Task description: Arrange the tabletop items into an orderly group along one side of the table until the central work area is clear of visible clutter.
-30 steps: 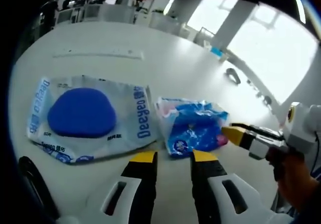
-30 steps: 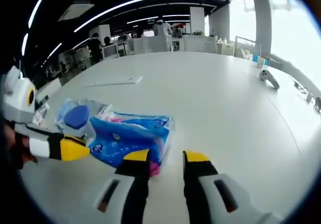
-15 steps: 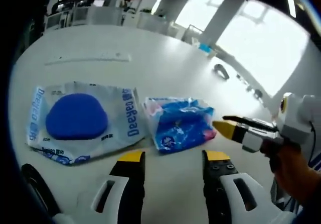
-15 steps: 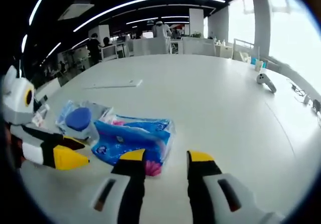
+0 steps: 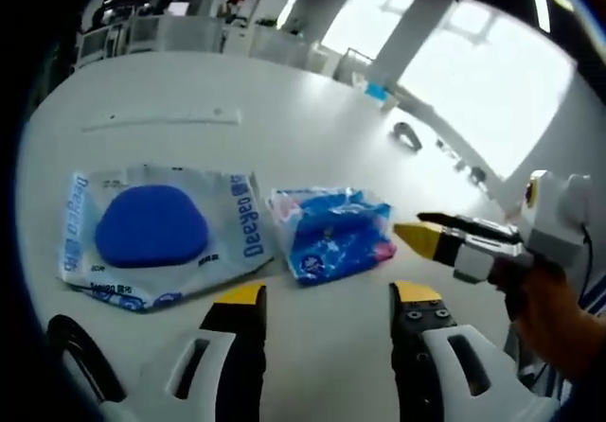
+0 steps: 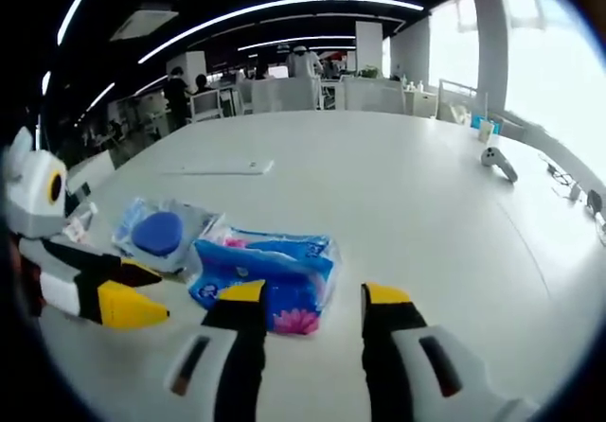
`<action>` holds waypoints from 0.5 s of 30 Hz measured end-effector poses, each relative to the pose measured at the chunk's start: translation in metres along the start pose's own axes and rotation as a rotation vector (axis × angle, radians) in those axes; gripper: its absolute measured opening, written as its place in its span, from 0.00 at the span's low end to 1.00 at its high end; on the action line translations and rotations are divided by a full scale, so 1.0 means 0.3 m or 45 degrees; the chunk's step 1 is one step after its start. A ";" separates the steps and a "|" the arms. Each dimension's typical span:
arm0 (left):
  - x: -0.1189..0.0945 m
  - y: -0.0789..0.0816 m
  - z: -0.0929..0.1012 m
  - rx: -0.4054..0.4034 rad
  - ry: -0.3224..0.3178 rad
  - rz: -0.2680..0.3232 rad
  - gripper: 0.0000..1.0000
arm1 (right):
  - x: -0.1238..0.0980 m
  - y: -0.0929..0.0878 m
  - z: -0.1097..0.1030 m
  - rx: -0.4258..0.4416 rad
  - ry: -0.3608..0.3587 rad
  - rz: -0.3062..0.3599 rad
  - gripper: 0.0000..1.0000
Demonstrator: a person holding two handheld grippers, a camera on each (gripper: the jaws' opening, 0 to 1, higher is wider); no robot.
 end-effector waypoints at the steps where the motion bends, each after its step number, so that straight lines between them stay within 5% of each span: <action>1: -0.007 0.003 -0.003 0.003 -0.001 0.003 0.49 | -0.004 0.005 -0.009 0.001 0.004 0.006 0.37; 15: -0.109 0.048 -0.045 0.022 -0.016 0.051 0.50 | -0.036 0.047 -0.118 -0.012 0.047 0.039 0.38</action>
Point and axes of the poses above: the point that each gripper's makers call its tool centre point, and the gripper's own axes: x roughly forward along the fingers, z roughly to its right, y roughly out of its top, the point moved 6 cm from there along -x, roughly backward along the fingers, and after that the axes turned 8 degrees about z, right-handed, at the moved point
